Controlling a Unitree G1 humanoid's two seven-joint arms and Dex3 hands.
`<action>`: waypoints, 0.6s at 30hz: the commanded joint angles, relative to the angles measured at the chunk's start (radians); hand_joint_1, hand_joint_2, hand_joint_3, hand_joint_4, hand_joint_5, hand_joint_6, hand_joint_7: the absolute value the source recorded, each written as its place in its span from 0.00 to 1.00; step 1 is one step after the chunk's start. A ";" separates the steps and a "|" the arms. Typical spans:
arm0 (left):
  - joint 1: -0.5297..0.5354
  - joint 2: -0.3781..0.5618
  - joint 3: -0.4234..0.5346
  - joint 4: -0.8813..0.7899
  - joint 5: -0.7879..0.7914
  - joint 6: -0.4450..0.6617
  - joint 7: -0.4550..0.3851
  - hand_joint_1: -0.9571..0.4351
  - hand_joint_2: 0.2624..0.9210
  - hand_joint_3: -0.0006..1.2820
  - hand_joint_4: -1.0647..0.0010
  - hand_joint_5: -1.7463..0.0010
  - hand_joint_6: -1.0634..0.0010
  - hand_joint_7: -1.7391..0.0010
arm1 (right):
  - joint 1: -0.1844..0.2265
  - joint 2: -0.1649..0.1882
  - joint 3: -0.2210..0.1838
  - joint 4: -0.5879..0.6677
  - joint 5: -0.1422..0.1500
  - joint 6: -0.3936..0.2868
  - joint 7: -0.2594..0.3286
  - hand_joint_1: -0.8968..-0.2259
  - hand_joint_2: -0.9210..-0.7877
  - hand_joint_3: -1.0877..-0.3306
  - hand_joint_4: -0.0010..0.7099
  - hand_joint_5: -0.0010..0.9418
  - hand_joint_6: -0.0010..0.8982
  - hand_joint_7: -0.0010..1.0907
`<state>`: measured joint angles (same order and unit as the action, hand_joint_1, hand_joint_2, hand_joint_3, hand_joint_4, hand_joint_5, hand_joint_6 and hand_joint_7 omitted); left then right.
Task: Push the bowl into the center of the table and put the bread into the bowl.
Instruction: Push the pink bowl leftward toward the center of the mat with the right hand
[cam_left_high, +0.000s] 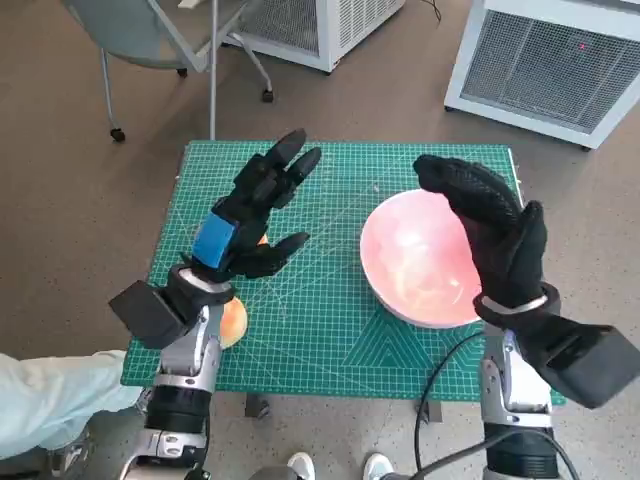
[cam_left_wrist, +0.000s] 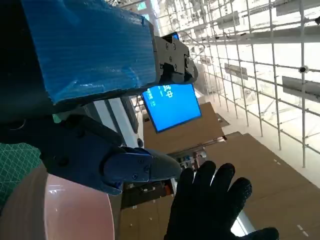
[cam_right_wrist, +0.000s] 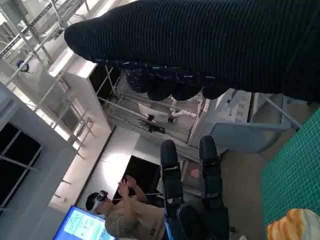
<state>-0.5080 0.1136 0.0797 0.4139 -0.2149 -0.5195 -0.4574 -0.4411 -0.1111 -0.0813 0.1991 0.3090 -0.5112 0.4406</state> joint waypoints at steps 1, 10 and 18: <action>-0.013 0.002 0.003 0.002 -0.012 0.004 -0.002 0.32 1.00 0.27 0.74 1.00 0.87 0.85 | 0.026 -0.002 -0.004 0.010 -0.001 0.016 0.000 0.36 0.00 0.50 0.14 0.00 0.00 0.39; -0.010 0.004 0.002 -0.003 -0.008 0.006 -0.001 0.32 1.00 0.27 0.74 1.00 0.87 0.85 | 0.025 -0.020 -0.029 0.021 0.011 0.019 0.003 0.37 0.00 0.49 0.13 0.00 0.00 0.38; -0.010 0.006 0.005 -0.003 -0.005 0.002 0.003 0.32 1.00 0.27 0.75 1.00 0.87 0.85 | 0.018 -0.047 -0.085 0.062 0.035 0.007 0.005 0.40 0.00 0.47 0.13 0.00 0.00 0.37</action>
<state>-0.5080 0.1140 0.0814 0.4139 -0.2145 -0.5180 -0.4572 -0.4380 -0.1427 -0.1397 0.2288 0.3298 -0.5103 0.4425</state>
